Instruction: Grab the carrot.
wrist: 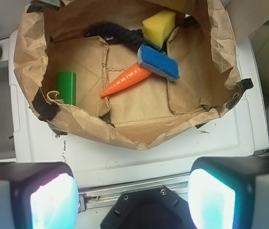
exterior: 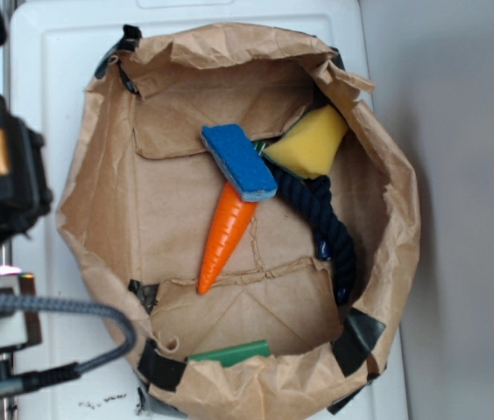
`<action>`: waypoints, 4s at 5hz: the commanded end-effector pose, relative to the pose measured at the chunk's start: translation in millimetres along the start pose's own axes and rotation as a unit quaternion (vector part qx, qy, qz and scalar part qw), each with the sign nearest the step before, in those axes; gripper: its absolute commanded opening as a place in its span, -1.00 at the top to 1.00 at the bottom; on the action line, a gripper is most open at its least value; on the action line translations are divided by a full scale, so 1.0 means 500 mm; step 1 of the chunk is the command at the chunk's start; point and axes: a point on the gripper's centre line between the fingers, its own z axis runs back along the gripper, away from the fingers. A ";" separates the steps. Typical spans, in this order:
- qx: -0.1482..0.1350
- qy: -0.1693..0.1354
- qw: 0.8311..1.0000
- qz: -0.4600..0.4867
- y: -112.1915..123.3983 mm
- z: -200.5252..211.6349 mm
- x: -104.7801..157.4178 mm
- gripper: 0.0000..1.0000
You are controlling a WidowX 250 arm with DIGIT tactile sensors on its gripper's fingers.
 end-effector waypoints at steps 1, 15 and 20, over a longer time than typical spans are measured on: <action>-0.001 -0.013 1.000 0.013 -0.018 -0.015 0.093 -1.00; 0.003 -0.122 0.948 0.295 0.043 -0.371 0.228 -1.00; 0.023 -0.151 0.949 0.275 0.021 -0.323 0.217 1.00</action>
